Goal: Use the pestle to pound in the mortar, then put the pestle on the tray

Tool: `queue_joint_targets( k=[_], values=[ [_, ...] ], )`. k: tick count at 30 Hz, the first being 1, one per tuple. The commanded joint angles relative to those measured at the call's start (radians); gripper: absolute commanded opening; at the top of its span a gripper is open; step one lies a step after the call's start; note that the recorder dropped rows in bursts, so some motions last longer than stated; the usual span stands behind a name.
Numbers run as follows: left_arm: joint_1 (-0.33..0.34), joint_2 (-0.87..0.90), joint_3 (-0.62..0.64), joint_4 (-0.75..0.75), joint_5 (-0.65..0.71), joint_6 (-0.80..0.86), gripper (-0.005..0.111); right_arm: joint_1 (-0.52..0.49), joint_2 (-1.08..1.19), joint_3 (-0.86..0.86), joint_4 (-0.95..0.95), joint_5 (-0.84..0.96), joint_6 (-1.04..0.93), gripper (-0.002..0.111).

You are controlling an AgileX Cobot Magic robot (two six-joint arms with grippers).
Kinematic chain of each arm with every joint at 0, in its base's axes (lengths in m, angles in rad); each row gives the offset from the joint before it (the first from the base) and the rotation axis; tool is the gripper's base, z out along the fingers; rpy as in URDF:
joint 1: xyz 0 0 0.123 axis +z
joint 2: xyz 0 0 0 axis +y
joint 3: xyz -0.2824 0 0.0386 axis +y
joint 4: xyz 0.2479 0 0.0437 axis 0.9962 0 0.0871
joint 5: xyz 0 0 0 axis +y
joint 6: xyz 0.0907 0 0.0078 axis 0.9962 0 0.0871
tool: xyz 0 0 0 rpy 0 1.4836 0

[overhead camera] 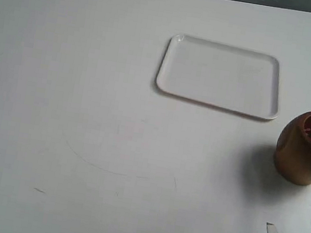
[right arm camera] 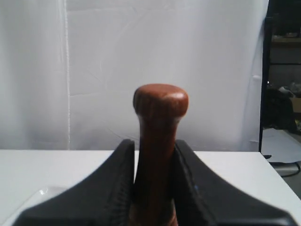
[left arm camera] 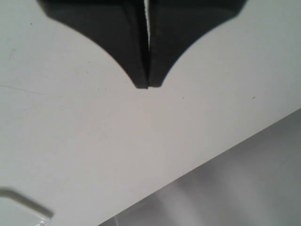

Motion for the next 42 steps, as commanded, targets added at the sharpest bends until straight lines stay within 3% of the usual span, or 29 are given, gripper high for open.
queue_joint_targets(
  k=[1,6,9,11,14,20,25,33,39,42],
  values=[
    [-0.008,-0.001,0.001,-0.007,-0.003,-0.008,0.0,-0.008,-0.007,0.009,-0.092,-0.114,0.043,0.0],
    [-0.008,-0.001,0.001,-0.007,-0.003,-0.008,0.0,-0.008,0.008,0.009,-0.064,-0.116,0.04,0.0],
    [-0.008,-0.001,0.001,-0.007,-0.003,-0.008,0.0,-0.008,0.108,-0.107,0.083,-0.028,-0.154,0.0],
    [-0.008,-0.001,0.001,-0.007,-0.003,-0.008,0.0,-0.008,0.214,-0.146,0.055,-0.042,-0.149,0.0],
    [-0.008,-0.001,0.001,-0.007,-0.003,-0.008,0.0,-0.015,0.397,-0.151,0.071,-0.195,0.044,0.0],
    [-0.008,-0.001,0.001,-0.007,-0.003,-0.008,0.0,-0.204,0.646,-0.124,-0.153,-0.195,0.462,0.0],
    [-0.008,-0.001,0.001,-0.007,-0.003,-0.008,0.0,-0.262,0.757,-0.122,-0.23,-0.179,0.542,0.0],
    [-0.008,-0.001,0.001,-0.007,-0.003,-0.008,0.0,-0.264,0.976,-0.118,-0.272,-0.195,0.641,0.0],
    [-0.008,-0.001,0.001,-0.007,-0.003,-0.008,0.0,-0.261,0.904,-0.118,-0.289,-0.195,0.598,0.0],
    [-0.008,-0.001,0.001,-0.007,-0.003,-0.008,0.0,-0.258,0.705,-0.116,-0.296,-0.195,0.495,0.0]
  ],
)
